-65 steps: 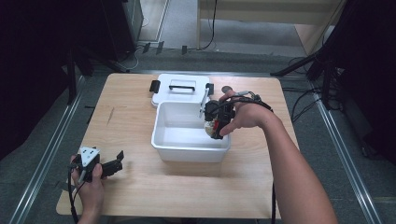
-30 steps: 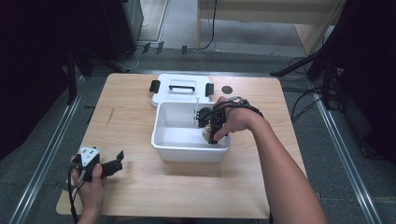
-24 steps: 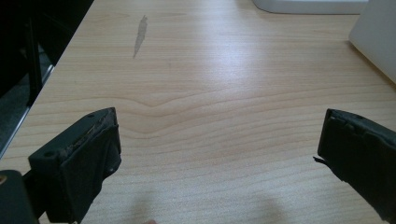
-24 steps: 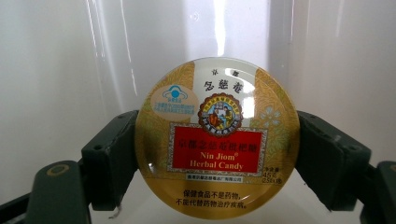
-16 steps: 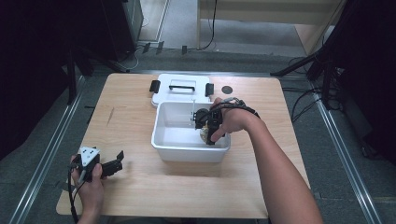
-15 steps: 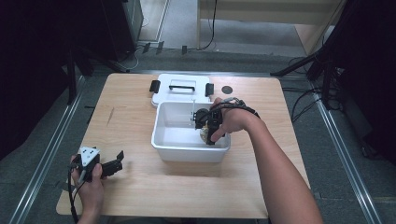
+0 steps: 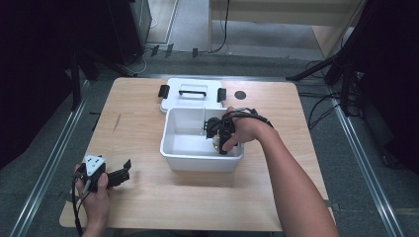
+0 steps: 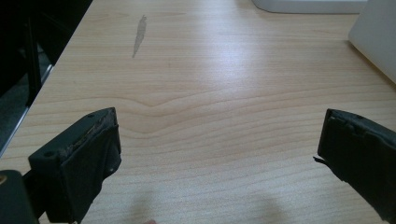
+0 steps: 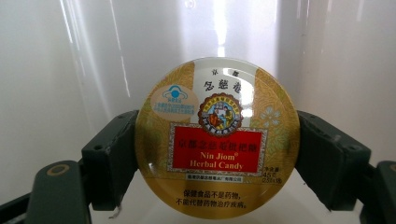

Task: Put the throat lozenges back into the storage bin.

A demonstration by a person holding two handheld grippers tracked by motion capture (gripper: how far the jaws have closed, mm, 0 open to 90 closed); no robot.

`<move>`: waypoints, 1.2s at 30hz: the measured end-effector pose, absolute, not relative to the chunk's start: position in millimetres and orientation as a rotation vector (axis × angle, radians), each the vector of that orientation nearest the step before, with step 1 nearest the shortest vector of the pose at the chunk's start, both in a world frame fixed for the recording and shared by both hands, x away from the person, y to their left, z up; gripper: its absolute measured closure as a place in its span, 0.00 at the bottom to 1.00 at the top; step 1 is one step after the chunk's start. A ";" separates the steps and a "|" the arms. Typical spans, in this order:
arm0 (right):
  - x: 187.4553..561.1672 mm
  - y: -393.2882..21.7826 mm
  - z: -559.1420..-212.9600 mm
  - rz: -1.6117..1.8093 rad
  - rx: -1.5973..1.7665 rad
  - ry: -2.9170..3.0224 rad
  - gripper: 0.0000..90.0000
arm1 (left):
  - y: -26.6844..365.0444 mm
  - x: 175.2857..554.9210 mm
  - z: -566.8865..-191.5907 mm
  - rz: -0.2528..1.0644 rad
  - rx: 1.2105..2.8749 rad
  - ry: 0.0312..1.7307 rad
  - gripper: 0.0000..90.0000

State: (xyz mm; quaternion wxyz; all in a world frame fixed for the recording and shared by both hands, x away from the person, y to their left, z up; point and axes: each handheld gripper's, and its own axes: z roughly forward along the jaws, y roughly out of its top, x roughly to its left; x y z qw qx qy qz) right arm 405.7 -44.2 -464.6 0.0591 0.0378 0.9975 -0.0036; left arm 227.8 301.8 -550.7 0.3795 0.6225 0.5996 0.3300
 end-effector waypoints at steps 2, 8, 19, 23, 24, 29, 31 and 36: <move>407.0 -43.7 -465.8 -0.018 0.144 3.016 0.23 | 301.9 227.9 -550.7 0.843 1.590 1.531 0.00; 407.0 -43.3 -469.6 -0.057 0.166 3.037 0.23 | 302.1 227.9 -550.7 0.840 1.589 1.533 0.00; 405.4 -44.3 -475.6 -0.065 0.221 3.006 0.23 | 302.5 227.8 -550.7 0.837 1.587 1.532 0.00; 404.7 -45.5 -477.8 -0.060 0.199 3.002 0.23 | 302.4 227.9 -550.8 0.837 1.587 1.533 0.00; 405.0 -45.9 -478.3 -0.063 0.190 3.016 0.22 | 302.4 227.9 -550.7 0.837 1.587 1.533 0.00; 406.4 -46.2 -477.9 -0.053 0.203 3.032 0.19 | 302.5 227.9 -550.8 0.838 1.586 1.533 0.00; 406.4 -46.1 -477.9 -0.060 0.197 3.032 0.16 | 302.5 227.9 -550.8 0.837 1.584 1.533 0.00; 407.9 -46.9 -478.0 -0.053 0.195 3.029 0.16 | 303.1 227.8 -550.8 0.834 1.585 1.533 0.00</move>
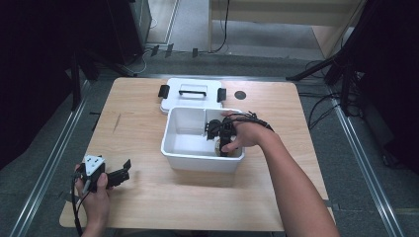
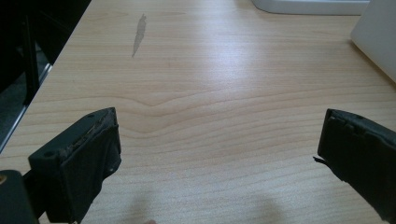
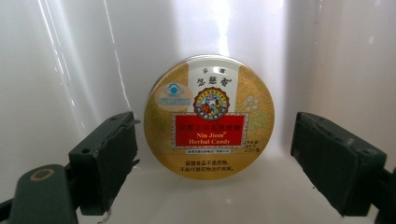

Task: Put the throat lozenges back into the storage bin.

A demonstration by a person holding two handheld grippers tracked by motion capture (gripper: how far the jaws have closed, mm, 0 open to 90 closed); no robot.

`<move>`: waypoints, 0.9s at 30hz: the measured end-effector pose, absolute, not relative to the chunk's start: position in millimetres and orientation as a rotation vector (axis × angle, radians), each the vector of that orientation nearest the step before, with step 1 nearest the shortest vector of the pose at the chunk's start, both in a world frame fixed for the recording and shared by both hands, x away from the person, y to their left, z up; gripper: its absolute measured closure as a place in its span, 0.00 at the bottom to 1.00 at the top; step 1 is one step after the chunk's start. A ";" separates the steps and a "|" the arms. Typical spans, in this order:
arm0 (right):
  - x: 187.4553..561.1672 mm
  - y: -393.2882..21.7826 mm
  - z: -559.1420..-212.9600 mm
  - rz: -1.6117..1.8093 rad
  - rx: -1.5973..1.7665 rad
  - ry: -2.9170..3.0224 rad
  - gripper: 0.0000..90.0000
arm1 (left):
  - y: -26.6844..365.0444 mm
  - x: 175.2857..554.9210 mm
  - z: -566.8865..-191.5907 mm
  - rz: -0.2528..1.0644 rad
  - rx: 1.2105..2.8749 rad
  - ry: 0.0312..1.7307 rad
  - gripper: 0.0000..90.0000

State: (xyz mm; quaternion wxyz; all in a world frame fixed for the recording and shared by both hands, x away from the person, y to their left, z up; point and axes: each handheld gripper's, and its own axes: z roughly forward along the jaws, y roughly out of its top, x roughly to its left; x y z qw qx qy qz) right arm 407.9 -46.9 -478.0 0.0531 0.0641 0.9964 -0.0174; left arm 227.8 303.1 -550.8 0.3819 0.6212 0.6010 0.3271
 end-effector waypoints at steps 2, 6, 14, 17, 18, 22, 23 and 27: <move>408.1 -47.3 -477.6 -0.055 0.196 3.027 0.17 | 303.2 227.8 -550.7 0.832 1.584 1.534 0.00; 408.7 -49.1 -474.8 -0.034 0.199 3.036 0.21 | 303.4 227.9 -550.7 0.831 1.584 1.535 0.00; 405.9 -51.6 -458.1 0.045 0.188 3.033 0.30 | 303.3 228.0 -550.6 0.830 1.588 1.536 0.00; 404.4 -52.6 -448.0 0.037 0.183 3.007 0.38 | 303.0 228.0 -550.8 0.834 1.587 1.535 0.00; 404.4 -52.6 -448.0 0.037 0.183 3.007 0.38 | 303.0 228.0 -550.8 0.834 1.587 1.535 0.00; 403.9 -56.6 -437.6 0.065 0.171 3.003 0.48 | 303.0 228.1 -550.8 0.833 1.585 1.535 0.00; 402.3 -57.8 -433.6 0.075 0.178 3.003 0.53 | 302.9 228.2 -550.9 0.833 1.586 1.534 0.00; 400.1 -59.4 -427.1 0.101 0.159 3.007 0.56 | 302.8 228.2 -550.8 0.833 1.587 1.533 0.00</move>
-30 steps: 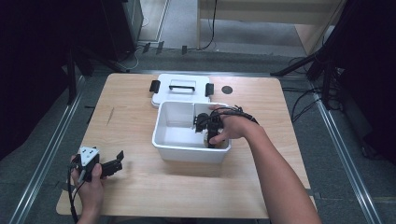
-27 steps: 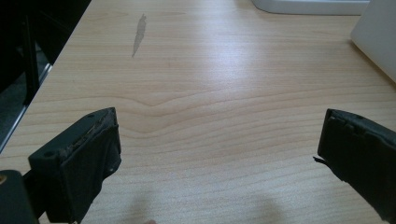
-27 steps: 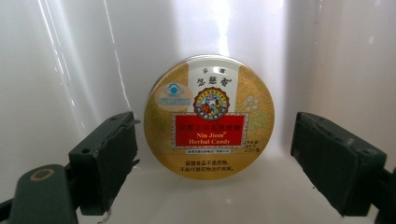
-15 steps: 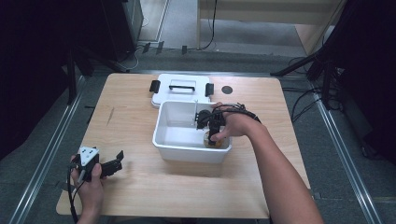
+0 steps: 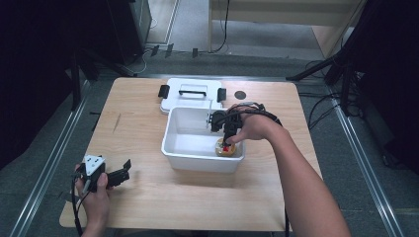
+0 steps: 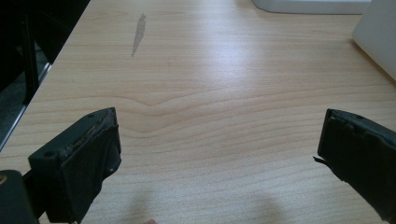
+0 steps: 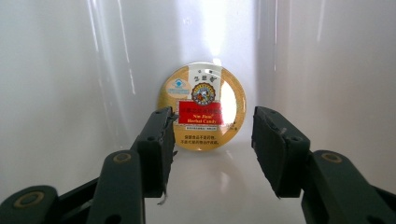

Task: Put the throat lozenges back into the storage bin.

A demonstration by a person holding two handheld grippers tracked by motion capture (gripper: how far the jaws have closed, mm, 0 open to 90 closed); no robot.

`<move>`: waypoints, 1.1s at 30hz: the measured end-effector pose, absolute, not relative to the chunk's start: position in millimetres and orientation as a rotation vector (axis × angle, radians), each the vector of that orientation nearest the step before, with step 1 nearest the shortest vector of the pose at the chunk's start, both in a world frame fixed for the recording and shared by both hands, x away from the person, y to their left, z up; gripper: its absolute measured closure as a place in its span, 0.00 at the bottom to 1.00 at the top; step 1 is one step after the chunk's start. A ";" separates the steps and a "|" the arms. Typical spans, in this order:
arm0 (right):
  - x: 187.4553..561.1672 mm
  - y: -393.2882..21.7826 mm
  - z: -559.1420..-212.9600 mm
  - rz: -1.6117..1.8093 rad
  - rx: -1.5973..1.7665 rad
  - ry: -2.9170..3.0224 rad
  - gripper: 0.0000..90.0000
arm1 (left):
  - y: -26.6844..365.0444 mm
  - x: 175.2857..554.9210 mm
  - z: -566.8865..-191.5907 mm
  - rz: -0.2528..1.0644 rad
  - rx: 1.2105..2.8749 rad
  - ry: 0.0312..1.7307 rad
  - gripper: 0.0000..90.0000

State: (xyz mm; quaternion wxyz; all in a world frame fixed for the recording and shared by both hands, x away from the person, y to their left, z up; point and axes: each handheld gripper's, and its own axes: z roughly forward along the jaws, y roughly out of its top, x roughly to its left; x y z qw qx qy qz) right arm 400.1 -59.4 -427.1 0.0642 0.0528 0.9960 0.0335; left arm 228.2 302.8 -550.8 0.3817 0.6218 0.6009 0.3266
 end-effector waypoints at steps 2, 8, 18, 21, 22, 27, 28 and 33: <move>399.8 -59.9 -421.9 0.119 0.144 3.002 0.60 | 302.7 228.1 -550.8 0.835 1.585 1.534 0.00; 395.1 -63.0 -404.7 0.140 0.143 2.989 0.72 | 302.2 228.3 -550.9 0.839 1.581 1.534 0.00; 390.7 -72.7 -380.6 0.178 0.168 2.970 0.74 | 302.3 228.3 -550.9 0.841 1.583 1.532 0.00; 388.3 -82.0 -366.1 0.205 0.183 2.956 0.74 | 302.2 228.2 -550.7 0.841 1.586 1.532 0.00; 388.3 -82.0 -366.1 0.205 0.183 2.956 0.74 | 302.2 228.3 -550.7 0.841 1.586 1.532 0.00; 385.4 -97.0 -352.4 0.229 0.202 2.934 0.73 | 302.4 228.2 -550.7 0.839 1.586 1.530 0.00; 384.7 -99.6 -351.0 0.227 0.214 2.933 0.73 | 302.5 228.2 -550.7 0.839 1.585 1.530 0.00; 382.4 -113.4 -346.4 0.223 0.236 2.927 0.73 | 302.6 228.3 -550.8 0.839 1.582 1.531 0.00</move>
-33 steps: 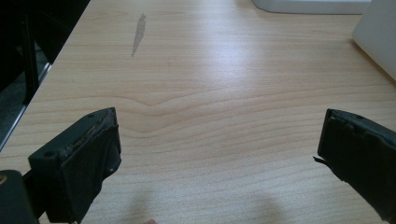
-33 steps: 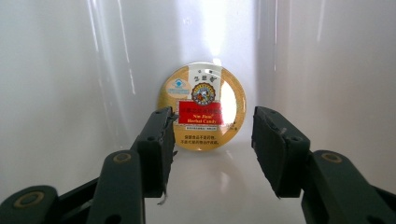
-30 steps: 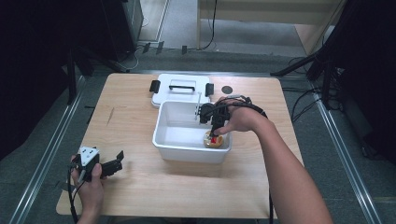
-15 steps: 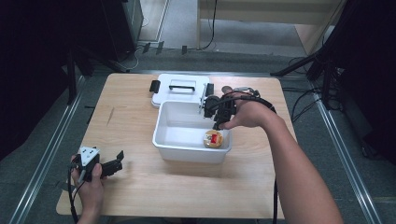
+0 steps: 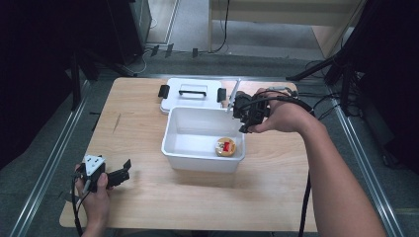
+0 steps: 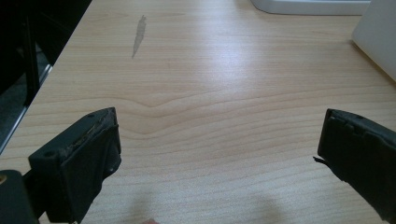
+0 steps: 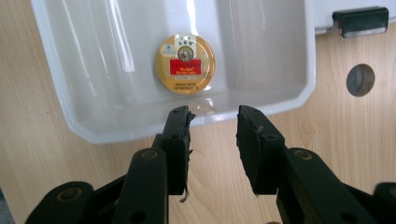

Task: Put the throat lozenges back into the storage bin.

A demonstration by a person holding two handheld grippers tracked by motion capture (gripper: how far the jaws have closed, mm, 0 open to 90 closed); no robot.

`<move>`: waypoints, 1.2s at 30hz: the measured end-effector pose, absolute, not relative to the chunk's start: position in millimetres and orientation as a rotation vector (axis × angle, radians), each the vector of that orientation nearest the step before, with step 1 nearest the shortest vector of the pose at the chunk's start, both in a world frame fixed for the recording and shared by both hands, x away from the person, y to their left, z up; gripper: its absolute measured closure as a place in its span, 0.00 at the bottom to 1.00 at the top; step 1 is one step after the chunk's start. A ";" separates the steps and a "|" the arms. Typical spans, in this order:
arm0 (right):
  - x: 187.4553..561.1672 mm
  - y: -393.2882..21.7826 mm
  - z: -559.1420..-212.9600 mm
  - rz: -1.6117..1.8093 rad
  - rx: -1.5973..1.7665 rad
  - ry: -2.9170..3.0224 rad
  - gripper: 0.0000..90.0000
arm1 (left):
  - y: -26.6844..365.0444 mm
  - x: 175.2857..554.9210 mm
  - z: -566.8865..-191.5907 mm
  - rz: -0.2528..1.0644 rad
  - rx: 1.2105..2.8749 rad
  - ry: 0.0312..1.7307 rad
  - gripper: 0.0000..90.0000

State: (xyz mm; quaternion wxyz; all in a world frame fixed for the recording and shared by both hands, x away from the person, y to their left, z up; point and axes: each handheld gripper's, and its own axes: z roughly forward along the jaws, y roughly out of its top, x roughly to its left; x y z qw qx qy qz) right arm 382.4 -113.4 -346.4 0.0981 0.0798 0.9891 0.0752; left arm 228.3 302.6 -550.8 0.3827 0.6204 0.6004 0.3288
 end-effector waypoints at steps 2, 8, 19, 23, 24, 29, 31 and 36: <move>381.5 -119.0 -344.9 0.220 0.250 2.923 0.72 | 302.7 228.3 -550.8 0.838 1.581 1.531 0.00; 379.5 -135.3 -342.1 0.201 0.282 2.910 0.70 | 302.8 228.3 -550.8 0.838 1.582 1.531 0.00; 376.3 -162.9 -351.0 0.213 0.398 2.873 0.54 | 302.8 228.3 -550.8 0.838 1.580 1.531 0.00; 375.9 -174.9 -358.8 0.249 0.465 2.854 0.48 | 302.7 228.1 -550.8 0.837 1.582 1.531 0.00; 375.5 -177.7 -360.9 0.260 0.486 2.847 0.45 | 302.7 228.1 -550.8 0.837 1.582 1.531 0.00; 374.8 -193.7 -370.4 0.398 0.599 2.788 0.37 | 302.9 228.1 -550.8 0.836 1.582 1.532 0.00; 373.8 -199.9 -374.8 0.455 0.652 2.750 0.32 | 303.0 228.1 -550.8 0.836 1.582 1.532 0.00; 368.2 -212.9 -393.5 0.563 0.795 2.650 0.23 | 303.3 228.0 -550.7 0.836 1.583 1.531 0.00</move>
